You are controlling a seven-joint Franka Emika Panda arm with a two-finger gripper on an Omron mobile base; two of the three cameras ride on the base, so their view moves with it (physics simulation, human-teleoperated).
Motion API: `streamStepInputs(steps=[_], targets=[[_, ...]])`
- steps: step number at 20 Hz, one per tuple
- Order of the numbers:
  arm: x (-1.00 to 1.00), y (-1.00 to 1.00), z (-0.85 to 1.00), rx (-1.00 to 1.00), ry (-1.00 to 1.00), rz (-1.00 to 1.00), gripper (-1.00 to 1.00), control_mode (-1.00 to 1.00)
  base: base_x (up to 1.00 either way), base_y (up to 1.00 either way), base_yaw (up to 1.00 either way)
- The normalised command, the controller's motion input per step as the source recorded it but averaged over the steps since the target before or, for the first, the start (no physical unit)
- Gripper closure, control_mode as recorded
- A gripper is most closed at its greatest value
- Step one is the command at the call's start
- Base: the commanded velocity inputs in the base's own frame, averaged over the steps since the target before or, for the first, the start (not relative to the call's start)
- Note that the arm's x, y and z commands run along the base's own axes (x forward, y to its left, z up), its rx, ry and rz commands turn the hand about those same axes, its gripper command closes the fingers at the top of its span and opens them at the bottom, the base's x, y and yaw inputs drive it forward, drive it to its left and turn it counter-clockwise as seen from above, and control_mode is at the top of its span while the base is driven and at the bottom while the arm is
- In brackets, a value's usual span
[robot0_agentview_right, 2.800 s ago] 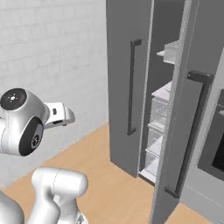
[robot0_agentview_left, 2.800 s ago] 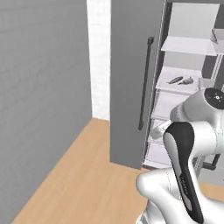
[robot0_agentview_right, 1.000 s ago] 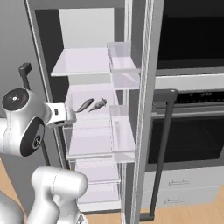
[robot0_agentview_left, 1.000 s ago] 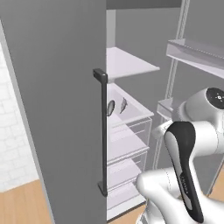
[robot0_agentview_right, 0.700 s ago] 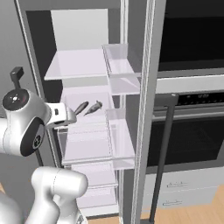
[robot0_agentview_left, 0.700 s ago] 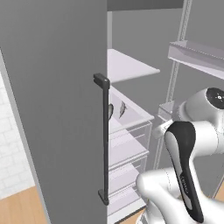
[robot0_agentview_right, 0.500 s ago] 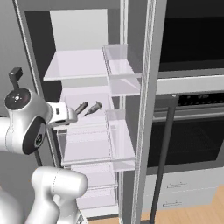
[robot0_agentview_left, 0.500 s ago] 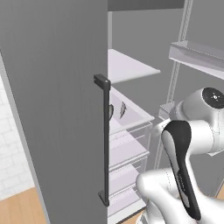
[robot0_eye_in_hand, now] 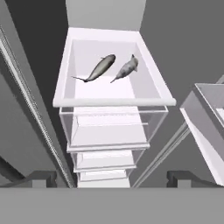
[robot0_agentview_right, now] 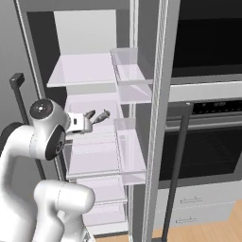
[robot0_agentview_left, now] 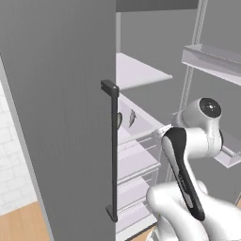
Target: Place one squash and one fish in each tupperware on the nearby counter, to pack two identical lunches.
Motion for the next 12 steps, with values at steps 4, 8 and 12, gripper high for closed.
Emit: streamStepInputs(steps=[4, 8, 12], targets=[[0.46, 0.01, -0.21, 0.24, 0.0, -0.34, -1.0, -1.0, 0.0, 0.0, 0.0], [0.4, 0.11, -0.04, 0.14, 0.0, -0.23, -1.0, -1.0, 0.0, 0.0, 0.0], [0.39, 0.0, -0.05, 0.1, 0.0, -0.02, -1.0, -1.0, 0.0, 0.0, 0.0]])
